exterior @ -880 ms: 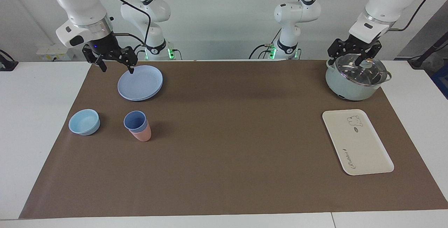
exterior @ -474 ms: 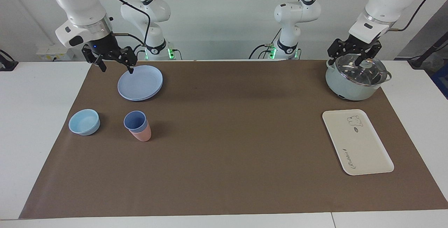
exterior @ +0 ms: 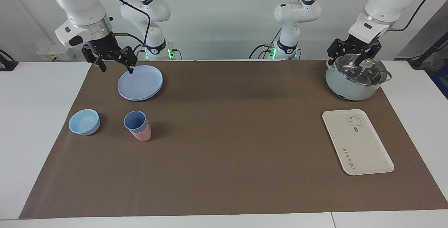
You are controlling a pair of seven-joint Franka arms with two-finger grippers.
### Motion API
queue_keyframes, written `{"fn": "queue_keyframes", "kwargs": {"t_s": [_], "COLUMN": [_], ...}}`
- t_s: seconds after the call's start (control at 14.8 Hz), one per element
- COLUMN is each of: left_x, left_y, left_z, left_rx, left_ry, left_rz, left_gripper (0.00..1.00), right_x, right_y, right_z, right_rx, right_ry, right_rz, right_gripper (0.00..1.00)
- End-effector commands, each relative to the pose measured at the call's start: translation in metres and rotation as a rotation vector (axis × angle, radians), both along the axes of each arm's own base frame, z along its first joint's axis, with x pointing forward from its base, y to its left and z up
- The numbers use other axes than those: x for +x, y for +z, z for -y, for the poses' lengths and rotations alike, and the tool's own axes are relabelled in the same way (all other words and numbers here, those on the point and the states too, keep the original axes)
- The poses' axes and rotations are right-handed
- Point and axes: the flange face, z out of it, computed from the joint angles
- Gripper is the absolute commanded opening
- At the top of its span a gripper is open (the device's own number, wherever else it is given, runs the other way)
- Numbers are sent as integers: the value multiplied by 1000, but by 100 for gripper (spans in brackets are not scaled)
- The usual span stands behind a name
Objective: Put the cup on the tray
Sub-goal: 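Grasp the blue cup with the right gripper and lift it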
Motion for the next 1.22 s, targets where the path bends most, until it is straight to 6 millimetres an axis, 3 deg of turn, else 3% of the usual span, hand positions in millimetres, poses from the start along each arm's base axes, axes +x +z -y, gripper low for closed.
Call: {"fn": "queue_keyframes", "kwargs": {"t_s": [0.0, 0.2, 0.34, 0.61, 0.95, 1.15], "left_x": [-6, -6, -7, -7, -8, -8], "left_y": [3, 1, 1, 0, 0, 0], "left_z": [1, 0, 0, 0, 0, 0], "left_rx": [-4, -4, -4, -4, -4, -4], "left_ry": [-15, -13, -13, -13, -13, -15], "left_rz": [15, 13, 13, 10, 12, 10], "left_gripper": [100, 100, 100, 100, 100, 100], "right_x": [21, 45, 63, 93, 106, 104], "right_y": [-21, -46, -61, -118, -189, -228], "right_z": [26, 44, 45, 71, 107, 114], "right_rx": [25, 33, 44, 106, 178, 311], "right_ry": [-117, -306, -435, -625, -794, -885], "right_rz": [15, 54, 104, 91, -15, -121], "right_gripper": [98, 98, 98, 98, 98, 98]}}
